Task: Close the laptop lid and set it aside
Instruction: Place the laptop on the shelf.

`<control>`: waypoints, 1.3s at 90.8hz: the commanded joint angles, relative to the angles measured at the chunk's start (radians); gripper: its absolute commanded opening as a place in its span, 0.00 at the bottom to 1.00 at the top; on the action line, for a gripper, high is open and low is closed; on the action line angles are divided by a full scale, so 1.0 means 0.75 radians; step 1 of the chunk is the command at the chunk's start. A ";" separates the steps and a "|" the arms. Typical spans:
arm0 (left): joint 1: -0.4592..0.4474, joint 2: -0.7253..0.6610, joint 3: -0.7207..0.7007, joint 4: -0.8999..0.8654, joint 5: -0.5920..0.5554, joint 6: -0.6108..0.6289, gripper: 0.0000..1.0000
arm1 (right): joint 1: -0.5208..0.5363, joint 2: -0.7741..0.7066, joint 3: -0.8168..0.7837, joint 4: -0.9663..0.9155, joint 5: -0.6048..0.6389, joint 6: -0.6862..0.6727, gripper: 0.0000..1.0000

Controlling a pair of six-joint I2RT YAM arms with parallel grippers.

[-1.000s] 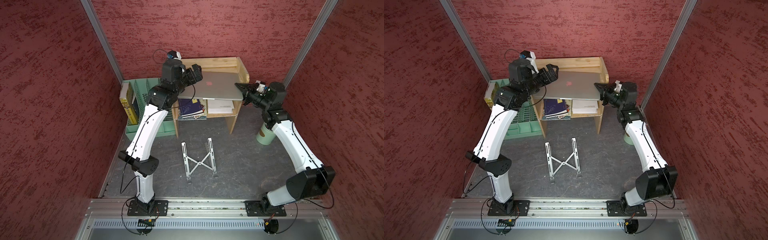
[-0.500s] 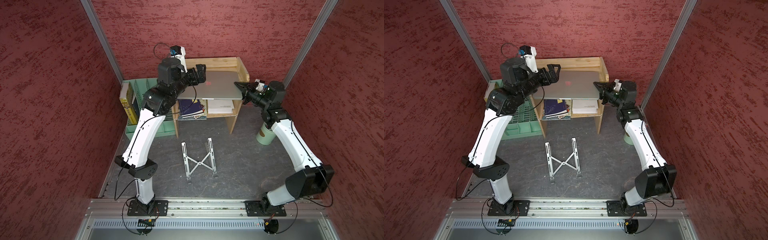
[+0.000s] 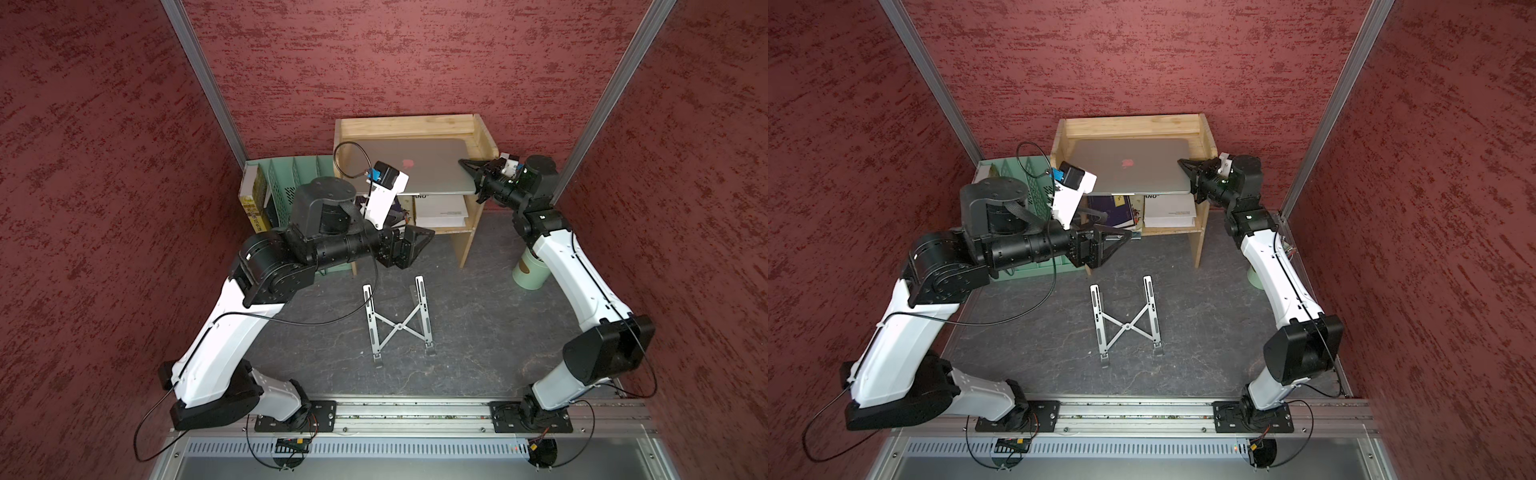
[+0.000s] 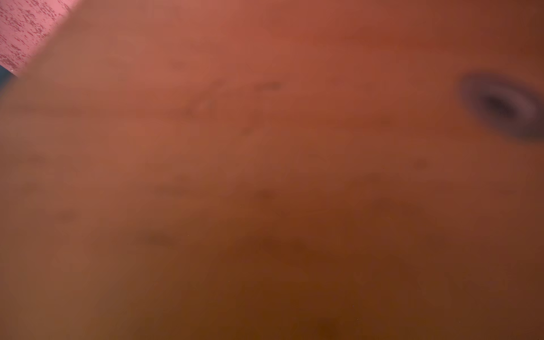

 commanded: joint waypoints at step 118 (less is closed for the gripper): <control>0.333 0.613 0.441 0.127 0.134 -0.046 0.87 | 0.022 -0.066 0.125 -0.342 0.052 -0.218 0.98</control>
